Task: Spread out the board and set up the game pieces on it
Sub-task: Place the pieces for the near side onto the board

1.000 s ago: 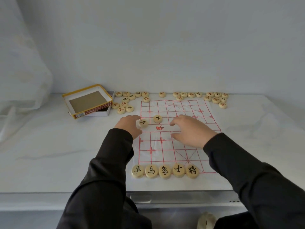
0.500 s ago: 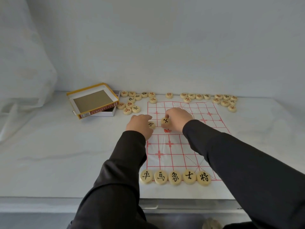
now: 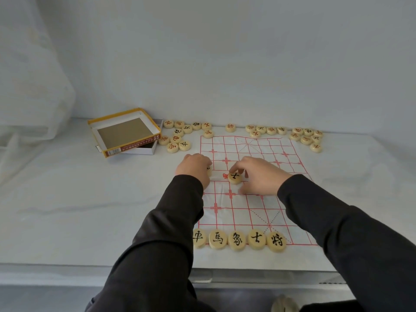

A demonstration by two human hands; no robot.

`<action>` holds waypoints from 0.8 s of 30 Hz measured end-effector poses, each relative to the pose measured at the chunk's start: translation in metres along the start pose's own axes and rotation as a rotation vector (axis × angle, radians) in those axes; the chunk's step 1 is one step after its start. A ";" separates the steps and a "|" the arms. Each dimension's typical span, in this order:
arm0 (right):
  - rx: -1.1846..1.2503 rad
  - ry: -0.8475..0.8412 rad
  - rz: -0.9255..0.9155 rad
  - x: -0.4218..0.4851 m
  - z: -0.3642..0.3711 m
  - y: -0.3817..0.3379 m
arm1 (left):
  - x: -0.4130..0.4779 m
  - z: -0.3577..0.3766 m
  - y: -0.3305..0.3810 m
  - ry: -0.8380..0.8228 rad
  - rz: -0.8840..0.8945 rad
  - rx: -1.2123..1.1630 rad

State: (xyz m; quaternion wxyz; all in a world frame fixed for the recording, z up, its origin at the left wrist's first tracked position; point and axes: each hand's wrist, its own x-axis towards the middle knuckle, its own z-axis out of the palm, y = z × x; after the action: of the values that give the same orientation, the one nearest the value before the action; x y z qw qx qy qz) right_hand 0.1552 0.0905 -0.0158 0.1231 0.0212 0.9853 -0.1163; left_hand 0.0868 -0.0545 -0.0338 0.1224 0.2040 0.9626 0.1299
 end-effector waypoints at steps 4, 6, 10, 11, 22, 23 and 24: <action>0.022 0.084 0.046 0.003 0.007 -0.007 | -0.001 -0.002 0.001 0.004 -0.008 -0.015; 0.041 0.113 0.059 0.004 0.011 -0.008 | -0.003 -0.003 0.002 0.017 -0.005 -0.025; 0.077 0.165 0.039 -0.005 0.010 -0.005 | -0.012 -0.003 0.004 0.082 0.010 -0.044; 0.084 0.177 0.030 -0.010 0.008 -0.004 | -0.016 -0.003 0.005 0.095 0.014 -0.044; 0.342 0.375 0.148 -0.099 -0.018 0.054 | -0.056 -0.012 0.040 0.115 0.172 -0.062; 0.338 0.370 0.157 -0.102 -0.015 0.056 | -0.057 -0.014 0.040 0.106 0.180 -0.044; 0.328 0.362 0.156 -0.105 -0.011 0.057 | -0.059 -0.015 0.038 0.096 0.188 -0.031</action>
State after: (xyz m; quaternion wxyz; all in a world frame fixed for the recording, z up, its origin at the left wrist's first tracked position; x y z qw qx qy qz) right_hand 0.2583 0.1474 0.0077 -0.0519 0.1371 0.9547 -0.2590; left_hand 0.1484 -0.0489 0.0029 0.0667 0.2852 0.9417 0.1654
